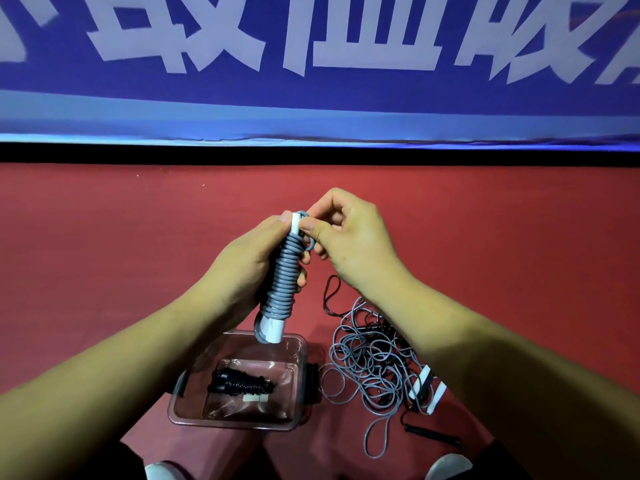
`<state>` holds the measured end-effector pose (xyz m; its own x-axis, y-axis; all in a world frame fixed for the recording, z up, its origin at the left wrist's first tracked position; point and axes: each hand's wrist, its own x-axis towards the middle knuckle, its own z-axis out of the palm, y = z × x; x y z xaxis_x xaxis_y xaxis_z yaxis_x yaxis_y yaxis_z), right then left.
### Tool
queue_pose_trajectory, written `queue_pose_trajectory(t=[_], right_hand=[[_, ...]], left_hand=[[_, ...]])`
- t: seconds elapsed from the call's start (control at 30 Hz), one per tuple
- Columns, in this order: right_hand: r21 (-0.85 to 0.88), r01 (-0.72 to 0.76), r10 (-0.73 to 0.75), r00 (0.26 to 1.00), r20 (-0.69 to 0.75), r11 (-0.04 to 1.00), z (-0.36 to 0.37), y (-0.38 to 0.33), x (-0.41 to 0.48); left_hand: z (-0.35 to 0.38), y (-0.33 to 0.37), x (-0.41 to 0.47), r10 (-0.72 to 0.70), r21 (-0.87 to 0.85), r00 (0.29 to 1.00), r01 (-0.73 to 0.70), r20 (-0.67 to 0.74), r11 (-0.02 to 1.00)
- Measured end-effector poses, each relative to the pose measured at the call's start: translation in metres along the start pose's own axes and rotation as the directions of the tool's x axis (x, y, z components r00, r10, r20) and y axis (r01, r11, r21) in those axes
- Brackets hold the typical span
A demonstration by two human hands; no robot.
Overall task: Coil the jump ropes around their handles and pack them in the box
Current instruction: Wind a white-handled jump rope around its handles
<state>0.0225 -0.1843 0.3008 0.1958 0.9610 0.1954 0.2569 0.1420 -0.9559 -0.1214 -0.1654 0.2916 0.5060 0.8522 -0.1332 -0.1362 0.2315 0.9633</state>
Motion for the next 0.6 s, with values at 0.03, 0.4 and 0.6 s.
queue_pose_trajectory(t=[0.03,0.4,0.6], right_hand=[[0.027,-0.001,0.001,1.0,0.013,1.0,0.0,-0.001,0.0],[0.177,-0.004,-0.013,0.996,0.091,0.984,-0.007,-0.004,0.001],[0.102,-0.079,0.08,0.997,-0.006,0.992,0.007,0.006,-0.003]], left_hand=[[0.0,0.0,0.0,-0.004,-0.007,1.0,0.004,0.008,1.0],[0.003,0.004,0.003,-0.008,-0.103,0.996,0.017,0.091,0.995],[0.0,0.0,0.006,0.026,-0.036,0.997,-0.024,0.072,0.999]])
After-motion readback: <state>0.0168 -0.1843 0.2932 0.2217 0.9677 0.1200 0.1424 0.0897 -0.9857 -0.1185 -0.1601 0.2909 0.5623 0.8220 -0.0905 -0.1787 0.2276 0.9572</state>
